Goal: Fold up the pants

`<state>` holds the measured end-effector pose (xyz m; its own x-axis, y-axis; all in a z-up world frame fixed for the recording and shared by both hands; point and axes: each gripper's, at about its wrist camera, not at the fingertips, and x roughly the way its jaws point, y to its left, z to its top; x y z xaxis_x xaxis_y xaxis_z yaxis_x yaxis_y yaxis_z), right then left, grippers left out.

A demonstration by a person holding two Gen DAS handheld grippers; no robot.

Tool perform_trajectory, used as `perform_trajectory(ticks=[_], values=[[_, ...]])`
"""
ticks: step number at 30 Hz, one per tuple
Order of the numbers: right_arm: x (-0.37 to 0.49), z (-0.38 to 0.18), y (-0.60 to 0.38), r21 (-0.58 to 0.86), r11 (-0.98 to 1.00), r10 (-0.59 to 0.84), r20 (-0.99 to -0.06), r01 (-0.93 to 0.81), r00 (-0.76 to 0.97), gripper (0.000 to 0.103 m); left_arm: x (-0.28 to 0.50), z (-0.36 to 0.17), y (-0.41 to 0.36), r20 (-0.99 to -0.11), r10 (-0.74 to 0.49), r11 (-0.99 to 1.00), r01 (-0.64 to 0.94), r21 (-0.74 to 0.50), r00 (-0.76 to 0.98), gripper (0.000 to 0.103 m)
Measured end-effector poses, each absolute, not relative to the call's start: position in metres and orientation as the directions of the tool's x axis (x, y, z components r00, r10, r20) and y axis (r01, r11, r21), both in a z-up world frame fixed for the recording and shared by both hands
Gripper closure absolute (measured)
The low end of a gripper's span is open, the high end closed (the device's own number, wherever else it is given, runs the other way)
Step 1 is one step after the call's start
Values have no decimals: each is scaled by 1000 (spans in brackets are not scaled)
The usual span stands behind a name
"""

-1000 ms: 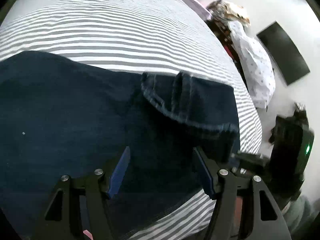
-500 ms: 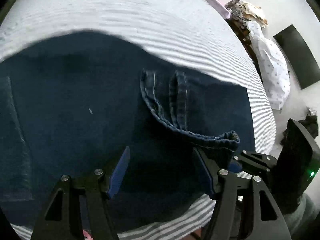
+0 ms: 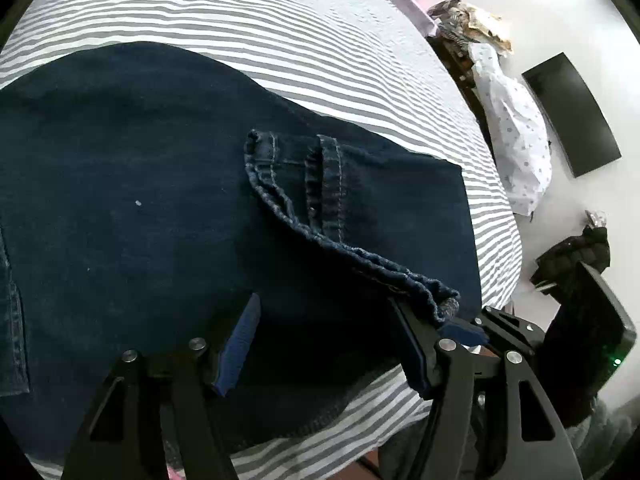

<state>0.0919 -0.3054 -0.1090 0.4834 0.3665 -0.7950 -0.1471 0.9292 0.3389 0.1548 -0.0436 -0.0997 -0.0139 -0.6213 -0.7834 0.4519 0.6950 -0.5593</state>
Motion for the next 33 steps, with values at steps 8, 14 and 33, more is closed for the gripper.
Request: perform_trajectory(ticks=[8,14,33], values=[[100,-118,-296,336,929,369,-802,-155,469,56,147,-103,-29,-775,-629,682,432,-590,-63,38],[91,-117,-293,334,923,385,-805,-192,451,52,145,-102,-21,-779,-624,686,429,-588,-72,38],[64,-116,-301,370,913,408,-799,-174,442,52,139,-113,-40,-742,-659,641,426,-638,-121,24]])
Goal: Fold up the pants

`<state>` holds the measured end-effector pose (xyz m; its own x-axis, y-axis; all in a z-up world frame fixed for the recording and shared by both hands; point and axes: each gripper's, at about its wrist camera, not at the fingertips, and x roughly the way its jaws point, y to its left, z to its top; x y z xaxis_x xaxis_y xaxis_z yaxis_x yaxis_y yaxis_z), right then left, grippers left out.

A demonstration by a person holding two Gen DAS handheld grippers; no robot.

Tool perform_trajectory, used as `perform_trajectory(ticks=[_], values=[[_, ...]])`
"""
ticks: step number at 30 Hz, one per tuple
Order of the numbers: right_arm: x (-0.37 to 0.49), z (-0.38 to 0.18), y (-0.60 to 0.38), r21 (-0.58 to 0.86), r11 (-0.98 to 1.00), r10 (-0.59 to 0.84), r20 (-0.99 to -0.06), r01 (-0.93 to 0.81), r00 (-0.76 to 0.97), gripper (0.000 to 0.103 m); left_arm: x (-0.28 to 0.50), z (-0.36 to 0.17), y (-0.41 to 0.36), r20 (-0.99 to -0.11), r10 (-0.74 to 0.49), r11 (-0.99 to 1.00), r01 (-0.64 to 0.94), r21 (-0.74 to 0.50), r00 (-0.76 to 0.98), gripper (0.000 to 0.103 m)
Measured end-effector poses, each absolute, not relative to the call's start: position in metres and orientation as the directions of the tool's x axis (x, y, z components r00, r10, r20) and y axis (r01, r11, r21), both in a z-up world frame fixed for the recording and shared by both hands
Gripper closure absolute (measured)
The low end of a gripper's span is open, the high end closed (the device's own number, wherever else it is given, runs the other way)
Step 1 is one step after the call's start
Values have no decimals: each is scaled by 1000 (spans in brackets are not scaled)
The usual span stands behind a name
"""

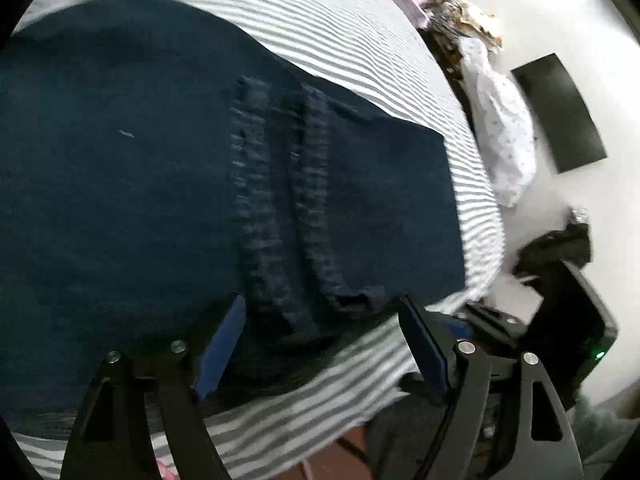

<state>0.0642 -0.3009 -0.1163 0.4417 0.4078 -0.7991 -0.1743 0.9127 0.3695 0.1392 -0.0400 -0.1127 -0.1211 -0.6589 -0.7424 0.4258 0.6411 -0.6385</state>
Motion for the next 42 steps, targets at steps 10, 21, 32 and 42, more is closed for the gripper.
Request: perform_trajectory(ticks=[10,21,32,42], values=[[50,-117,-324,408,907,406,-782,-103,472,53,129,-113,-67,-771,-633,694,388,-607,-73,17],[38,-140,-367,644,754,512,-697,126,502,52,123,-115,-82,-811,-585,746,378,-548,-22,57],[44,-198,-368,927,121,639,-347,356,687,34,124,-84,-72,-752,-658,701,386,-600,25,61],[35,-203,-430,902,88,440,-416,423,796,64,126,-94,-68,-750,-661,705,359,-612,21,61]])
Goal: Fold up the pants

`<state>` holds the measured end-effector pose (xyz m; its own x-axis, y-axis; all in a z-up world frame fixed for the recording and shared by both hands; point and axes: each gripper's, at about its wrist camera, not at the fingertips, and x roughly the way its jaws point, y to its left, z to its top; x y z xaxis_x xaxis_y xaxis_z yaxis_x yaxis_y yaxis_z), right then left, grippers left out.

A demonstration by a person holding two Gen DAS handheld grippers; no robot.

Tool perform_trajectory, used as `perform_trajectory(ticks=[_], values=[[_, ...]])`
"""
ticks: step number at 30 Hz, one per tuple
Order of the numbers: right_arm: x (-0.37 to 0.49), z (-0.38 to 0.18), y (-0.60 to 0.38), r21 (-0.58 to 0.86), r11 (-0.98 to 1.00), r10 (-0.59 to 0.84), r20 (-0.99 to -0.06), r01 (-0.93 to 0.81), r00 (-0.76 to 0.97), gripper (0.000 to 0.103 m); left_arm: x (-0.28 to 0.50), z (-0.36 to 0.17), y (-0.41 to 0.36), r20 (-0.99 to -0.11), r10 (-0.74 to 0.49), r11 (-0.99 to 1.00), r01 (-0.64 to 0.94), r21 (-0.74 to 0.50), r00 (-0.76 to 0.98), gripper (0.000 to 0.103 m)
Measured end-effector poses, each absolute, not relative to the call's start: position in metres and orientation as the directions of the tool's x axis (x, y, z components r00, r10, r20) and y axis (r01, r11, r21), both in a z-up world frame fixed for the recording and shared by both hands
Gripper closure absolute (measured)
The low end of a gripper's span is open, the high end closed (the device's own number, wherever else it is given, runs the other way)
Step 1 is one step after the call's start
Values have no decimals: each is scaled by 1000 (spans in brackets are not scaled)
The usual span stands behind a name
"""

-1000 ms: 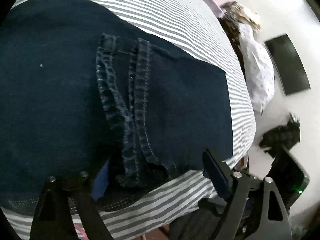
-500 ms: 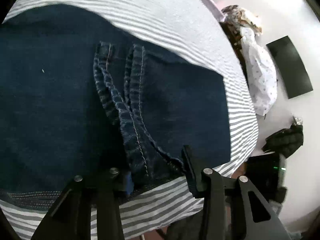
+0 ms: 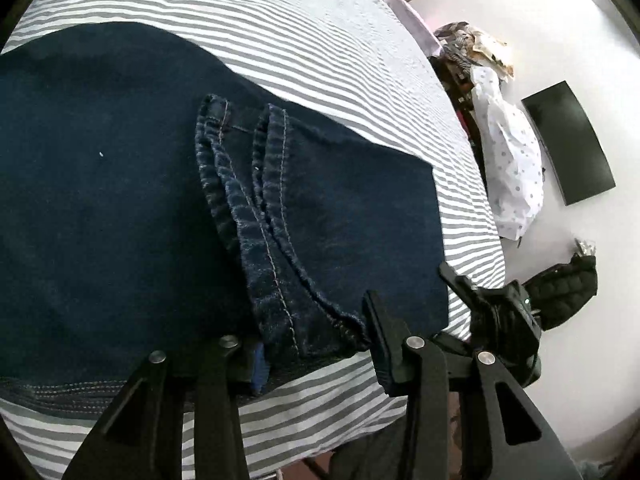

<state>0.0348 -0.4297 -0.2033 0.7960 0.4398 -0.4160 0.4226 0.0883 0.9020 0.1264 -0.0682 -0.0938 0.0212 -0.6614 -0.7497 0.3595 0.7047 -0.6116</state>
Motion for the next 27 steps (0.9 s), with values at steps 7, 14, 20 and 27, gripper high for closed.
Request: perform_trajectory(ticks=[7,14,20,27], values=[[42,-200,-421,910,137,506,-404,392,762,91,134,-76,-56,-744,-666,700,384,-602,49,62],[64,-195,-392,917,184,584,-392,355,711,92,136,-67,-20,-775,-621,744,401,-535,117,61],[82,-210,-357,883,256,620,-463,393,634,92,143,-114,10,-815,-577,783,319,-533,55,61],[95,-190,-347,812,439,570,-582,385,580,85,137,-114,-4,-842,-536,778,425,-463,61,58]])
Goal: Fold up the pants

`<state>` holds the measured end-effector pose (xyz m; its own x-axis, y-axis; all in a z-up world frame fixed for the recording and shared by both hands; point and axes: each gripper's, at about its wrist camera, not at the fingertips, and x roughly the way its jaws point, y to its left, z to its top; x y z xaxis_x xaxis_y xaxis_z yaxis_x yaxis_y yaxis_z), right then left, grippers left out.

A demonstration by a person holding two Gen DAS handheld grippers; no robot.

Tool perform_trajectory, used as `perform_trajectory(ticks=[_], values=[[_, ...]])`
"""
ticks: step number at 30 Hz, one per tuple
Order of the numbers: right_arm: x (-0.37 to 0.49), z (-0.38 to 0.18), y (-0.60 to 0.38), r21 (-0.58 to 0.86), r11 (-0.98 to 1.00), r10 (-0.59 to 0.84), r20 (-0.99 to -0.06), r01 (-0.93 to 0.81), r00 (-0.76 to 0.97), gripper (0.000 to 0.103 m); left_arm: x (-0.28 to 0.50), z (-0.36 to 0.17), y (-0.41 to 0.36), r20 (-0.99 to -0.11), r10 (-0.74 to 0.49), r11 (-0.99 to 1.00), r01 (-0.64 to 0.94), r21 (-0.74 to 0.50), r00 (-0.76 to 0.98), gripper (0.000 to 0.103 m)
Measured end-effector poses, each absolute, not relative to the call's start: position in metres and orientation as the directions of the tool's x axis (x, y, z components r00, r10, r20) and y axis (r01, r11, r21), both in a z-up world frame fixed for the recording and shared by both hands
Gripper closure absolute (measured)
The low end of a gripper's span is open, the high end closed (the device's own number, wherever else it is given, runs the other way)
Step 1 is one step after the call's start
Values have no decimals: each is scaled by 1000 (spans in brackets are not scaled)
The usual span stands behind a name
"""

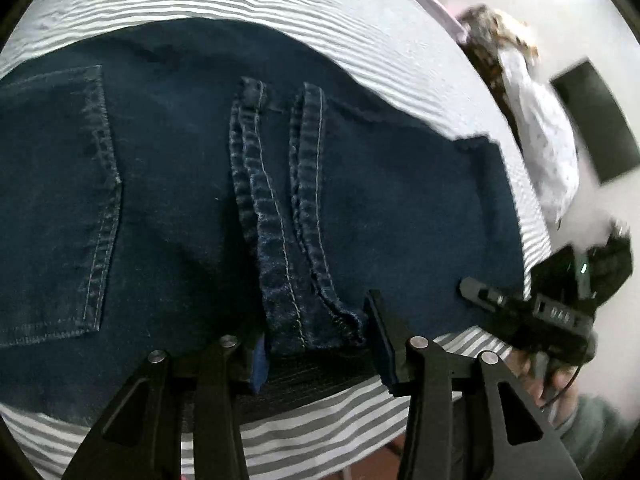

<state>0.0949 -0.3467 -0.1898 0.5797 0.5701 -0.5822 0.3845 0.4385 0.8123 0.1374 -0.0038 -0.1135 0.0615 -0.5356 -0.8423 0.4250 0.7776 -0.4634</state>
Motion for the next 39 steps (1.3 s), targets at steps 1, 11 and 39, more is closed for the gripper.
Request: perform_trajectory(ticks=[1,11,39], values=[[94,-190,-346,802,452,566,-596,390,569,84,136,-112,-4,-842,-536,773,439,-458,66,57],[71,-141,-331,699,633,568,-711,333,415,61,118,-64,8,-889,-415,773,591,-232,193,52],[206,-135,-403,333,899,183,-875,283,448,103,96,-111,-75,-846,-443,735,661,-153,297,51]])
